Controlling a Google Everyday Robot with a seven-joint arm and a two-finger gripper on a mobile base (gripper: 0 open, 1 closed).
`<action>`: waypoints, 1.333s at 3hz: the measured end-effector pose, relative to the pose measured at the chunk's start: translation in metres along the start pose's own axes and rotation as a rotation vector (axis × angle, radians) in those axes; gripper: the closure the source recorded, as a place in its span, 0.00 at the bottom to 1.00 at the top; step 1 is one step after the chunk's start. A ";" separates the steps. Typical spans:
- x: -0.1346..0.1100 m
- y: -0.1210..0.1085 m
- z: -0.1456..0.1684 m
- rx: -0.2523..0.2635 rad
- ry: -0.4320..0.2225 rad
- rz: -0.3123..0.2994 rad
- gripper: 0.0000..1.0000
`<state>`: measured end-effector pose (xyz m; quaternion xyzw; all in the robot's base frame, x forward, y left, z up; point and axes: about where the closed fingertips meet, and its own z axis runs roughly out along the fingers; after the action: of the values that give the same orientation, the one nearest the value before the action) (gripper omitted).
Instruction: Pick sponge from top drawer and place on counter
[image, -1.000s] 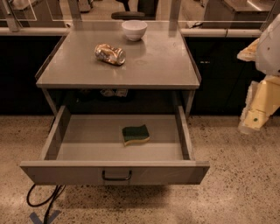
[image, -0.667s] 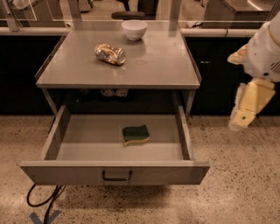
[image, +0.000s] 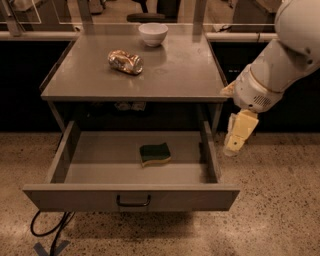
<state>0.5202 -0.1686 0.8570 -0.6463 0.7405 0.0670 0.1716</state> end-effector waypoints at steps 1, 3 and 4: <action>-0.014 -0.009 0.034 -0.023 -0.058 -0.032 0.00; -0.030 -0.011 0.056 -0.024 -0.115 -0.066 0.00; -0.039 -0.011 0.067 -0.017 -0.167 -0.100 0.00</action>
Offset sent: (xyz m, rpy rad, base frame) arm 0.0309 0.0675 -0.0580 0.1650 -0.0364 0.1250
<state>0.5464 -0.1126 0.8088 -0.6762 0.6897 0.1181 0.2303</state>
